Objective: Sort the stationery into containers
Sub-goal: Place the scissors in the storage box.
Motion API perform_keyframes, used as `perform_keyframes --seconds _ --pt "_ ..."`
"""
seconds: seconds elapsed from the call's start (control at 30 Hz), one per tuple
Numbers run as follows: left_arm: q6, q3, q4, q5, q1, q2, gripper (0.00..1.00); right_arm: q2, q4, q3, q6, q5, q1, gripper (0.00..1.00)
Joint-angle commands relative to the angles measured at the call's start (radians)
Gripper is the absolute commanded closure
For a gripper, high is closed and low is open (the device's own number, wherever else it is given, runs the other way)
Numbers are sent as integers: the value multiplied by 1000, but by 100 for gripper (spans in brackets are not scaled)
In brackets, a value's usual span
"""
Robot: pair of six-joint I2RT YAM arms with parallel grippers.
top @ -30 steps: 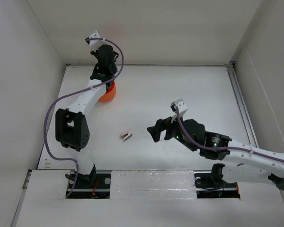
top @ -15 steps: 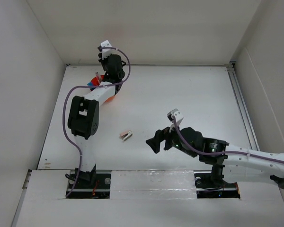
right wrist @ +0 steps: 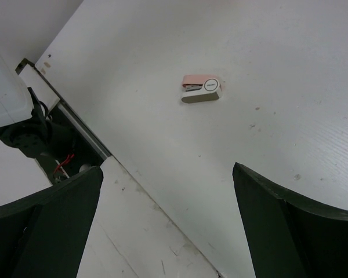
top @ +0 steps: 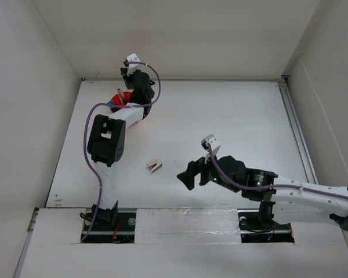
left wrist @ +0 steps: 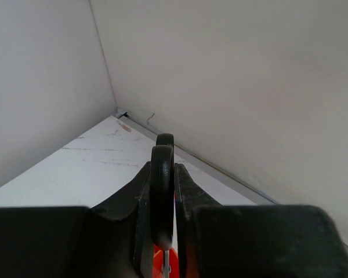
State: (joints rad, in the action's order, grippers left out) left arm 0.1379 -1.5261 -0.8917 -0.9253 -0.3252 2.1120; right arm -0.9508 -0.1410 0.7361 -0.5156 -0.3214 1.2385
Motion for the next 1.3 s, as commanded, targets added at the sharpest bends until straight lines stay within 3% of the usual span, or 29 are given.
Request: perform_keyframes --seconds 0.0,0.33,1.27 --pt "23 6 -101 -24 15 3 100 6 61 -6 12 21 6 0" --pt "5 18 -131 -47 25 32 100 -8 80 -27 12 30 6 0" --pt "-118 90 -23 -44 -6 -7 100 14 89 -64 3 30 6 0"
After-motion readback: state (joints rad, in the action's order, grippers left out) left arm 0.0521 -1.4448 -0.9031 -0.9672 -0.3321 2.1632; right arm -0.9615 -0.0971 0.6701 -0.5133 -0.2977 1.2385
